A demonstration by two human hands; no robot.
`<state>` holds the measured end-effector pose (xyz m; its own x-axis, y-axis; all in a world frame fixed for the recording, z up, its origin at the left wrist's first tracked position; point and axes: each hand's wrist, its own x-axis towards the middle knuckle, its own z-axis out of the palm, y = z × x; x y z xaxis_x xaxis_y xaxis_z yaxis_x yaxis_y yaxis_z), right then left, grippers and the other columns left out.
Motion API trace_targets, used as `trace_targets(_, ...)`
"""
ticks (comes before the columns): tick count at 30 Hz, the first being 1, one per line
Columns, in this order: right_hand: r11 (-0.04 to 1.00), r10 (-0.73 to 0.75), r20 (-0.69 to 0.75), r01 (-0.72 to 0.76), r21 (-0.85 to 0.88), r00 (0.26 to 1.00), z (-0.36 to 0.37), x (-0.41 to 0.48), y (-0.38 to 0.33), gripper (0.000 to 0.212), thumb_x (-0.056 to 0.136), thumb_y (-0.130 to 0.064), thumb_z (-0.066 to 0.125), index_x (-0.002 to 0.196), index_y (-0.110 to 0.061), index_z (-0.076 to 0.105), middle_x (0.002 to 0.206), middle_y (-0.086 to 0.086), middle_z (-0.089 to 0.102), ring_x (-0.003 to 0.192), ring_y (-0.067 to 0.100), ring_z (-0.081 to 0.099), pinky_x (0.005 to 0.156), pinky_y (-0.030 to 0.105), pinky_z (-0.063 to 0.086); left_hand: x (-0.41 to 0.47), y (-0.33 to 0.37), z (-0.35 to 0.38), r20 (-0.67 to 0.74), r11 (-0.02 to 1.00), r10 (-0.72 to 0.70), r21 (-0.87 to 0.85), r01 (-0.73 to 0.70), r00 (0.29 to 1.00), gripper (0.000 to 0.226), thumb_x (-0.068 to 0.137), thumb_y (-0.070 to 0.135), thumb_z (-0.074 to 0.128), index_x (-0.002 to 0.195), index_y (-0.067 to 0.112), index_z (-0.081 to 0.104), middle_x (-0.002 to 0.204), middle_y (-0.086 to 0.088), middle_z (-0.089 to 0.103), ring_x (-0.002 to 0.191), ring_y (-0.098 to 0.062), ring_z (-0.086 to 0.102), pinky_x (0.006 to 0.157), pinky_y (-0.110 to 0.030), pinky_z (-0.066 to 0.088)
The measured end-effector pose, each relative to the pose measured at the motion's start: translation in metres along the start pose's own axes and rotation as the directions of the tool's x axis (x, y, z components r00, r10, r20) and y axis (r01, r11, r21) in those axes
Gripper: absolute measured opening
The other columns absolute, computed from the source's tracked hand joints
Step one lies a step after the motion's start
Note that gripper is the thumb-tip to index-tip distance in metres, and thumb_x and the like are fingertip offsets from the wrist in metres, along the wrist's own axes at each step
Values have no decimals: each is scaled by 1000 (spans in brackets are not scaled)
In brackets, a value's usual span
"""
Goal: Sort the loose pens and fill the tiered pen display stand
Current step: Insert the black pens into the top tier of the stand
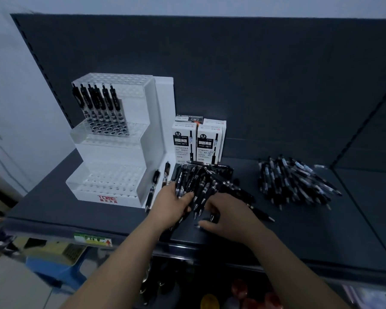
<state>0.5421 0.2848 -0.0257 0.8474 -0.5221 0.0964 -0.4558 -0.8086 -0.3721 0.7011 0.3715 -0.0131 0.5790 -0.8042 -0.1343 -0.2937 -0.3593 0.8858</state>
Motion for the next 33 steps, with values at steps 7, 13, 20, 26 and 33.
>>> trace_targets(7, 989, 94, 93, -82, -122, 991, 7, -22, -10, 28, 82, -47, 62, 89, -20, 58, 95, -2, 59, 91, 19, 55, 78, 33, 46, -30, -3, -6, 42, 1000, -13, -11, 14, 999, 11, 91, 22, 64, 89, 16, 56, 69, -6, 68, 49, -6, 62, 43, -17, 43)
trace_targets(13, 988, 139, 21, -137, -78, 990, -5, -17, -18, 14, 90, -34, 55, 91, -20, 59, 92, -4, 61, 87, 19, 59, 74, 31, 45, -40, 3, -13, -9, 1000, 20, -16, -20, 1000, 10, 91, 23, 64, 89, 16, 58, 68, -1, 69, 51, -8, 63, 50, -21, 47)
trace_targets(20, 960, 107, -114, -73, 269, 988, -51, 20, -45, 23, 93, -14, 49, 105, -24, 67, 90, -8, 50, 81, 3, 49, 69, 15, 38, -38, 25, -46, -168, 987, 149, -38, -157, 974, 4, 91, 19, 63, 93, 21, 60, 76, -1, 70, 55, -4, 61, 53, -18, 48)
trace_targets(26, 853, 144, -71, -88, 514, 987, -82, 71, -89, 45, 93, -11, 55, 128, -37, 48, 103, -5, 53, 83, 8, 60, 68, 16, 46, -25, 30, -103, -305, 980, 148, -83, -182, 941, 9, 92, 21, 61, 86, 17, 57, 73, -6, 67, 52, -3, 60, 54, -22, 48)
trace_targets(33, 723, 251, -130, -97, 684, 959, -100, 136, -140, 22, 90, -14, 61, 112, -11, 63, 94, -2, 68, 73, 4, 69, 58, 18, 44, 11, 31, -179, -350, 978, 155, -74, -193, 924, 14, 93, 29, 60, 91, 15, 58, 73, -6, 69, 57, -14, 60, 55, -26, 49)
